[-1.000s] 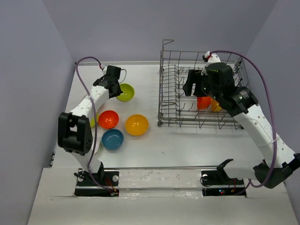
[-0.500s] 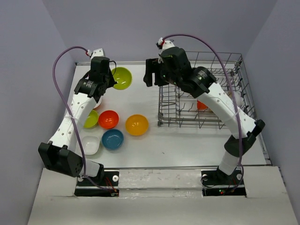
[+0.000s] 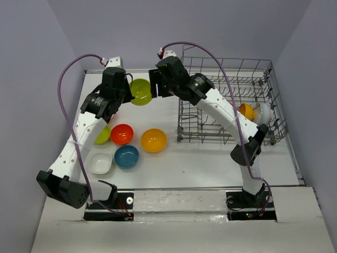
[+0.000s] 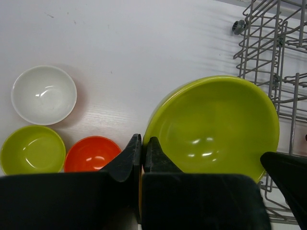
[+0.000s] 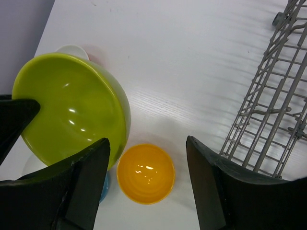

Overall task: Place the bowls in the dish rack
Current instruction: Pass from the left arm to the right

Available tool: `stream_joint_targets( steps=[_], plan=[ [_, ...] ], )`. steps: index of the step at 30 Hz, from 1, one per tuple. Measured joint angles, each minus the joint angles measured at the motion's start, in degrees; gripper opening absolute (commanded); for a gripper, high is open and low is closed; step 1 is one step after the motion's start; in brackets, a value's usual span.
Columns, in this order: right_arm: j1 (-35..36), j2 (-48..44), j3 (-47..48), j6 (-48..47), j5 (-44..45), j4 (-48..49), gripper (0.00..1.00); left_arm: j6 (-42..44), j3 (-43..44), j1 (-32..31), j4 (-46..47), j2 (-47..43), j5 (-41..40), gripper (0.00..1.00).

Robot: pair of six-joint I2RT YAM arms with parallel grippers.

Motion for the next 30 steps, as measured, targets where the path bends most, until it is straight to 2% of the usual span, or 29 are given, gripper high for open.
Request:
stream_joint_targets(
  steps=[14, 16, 22, 30],
  plan=[
    [0.3, 0.8, 0.3, 0.9, 1.1, 0.2, 0.65, -0.3, 0.0, -3.1, -0.5, -0.3, 0.2, 0.00],
    [0.3, 0.9, 0.3, 0.9, 1.3, 0.2, 0.62, -0.3, 0.0, -3.5, -0.6, -0.3, 0.2, 0.00],
    [0.3, 1.0, 0.3, 0.9, 2.1, 0.3, 0.44, -0.5, 0.1, -4.2, -1.1, -0.3, 0.1, 0.00],
    [0.3, 2.3, 0.3, 0.9, 2.4, 0.4, 0.43, -0.5, 0.7, -4.4, -1.6, -0.3, -0.3, 0.00]
  ],
)
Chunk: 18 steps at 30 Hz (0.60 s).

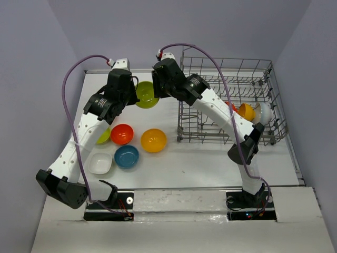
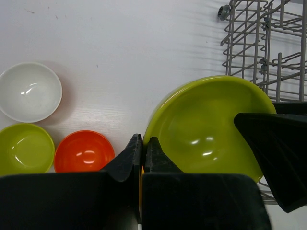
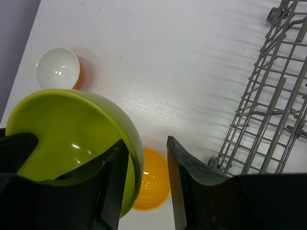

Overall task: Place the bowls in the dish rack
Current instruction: Pass from the left arm to the right

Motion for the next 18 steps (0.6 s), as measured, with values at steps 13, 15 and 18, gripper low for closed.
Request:
stream_joint_targets(
  steps=[13, 15, 18],
  plan=[
    [0.3, 0.6, 0.0, -0.4, 0.4, 0.0, 0.10, 0.0, 1.2, -0.5, 0.0, 0.0, 0.0, 0.00],
    [0.3, 0.7, 0.0, -0.6, 0.6, 0.0, 0.01, 0.1, 1.2, -0.6, 0.0, 0.0, -0.1, 0.00],
    [0.3, 0.7, 0.0, -0.5, 0.7, 0.0, 0.01, 0.1, 1.2, -0.6, 0.0, 0.0, 0.0, 0.10]
  ],
)
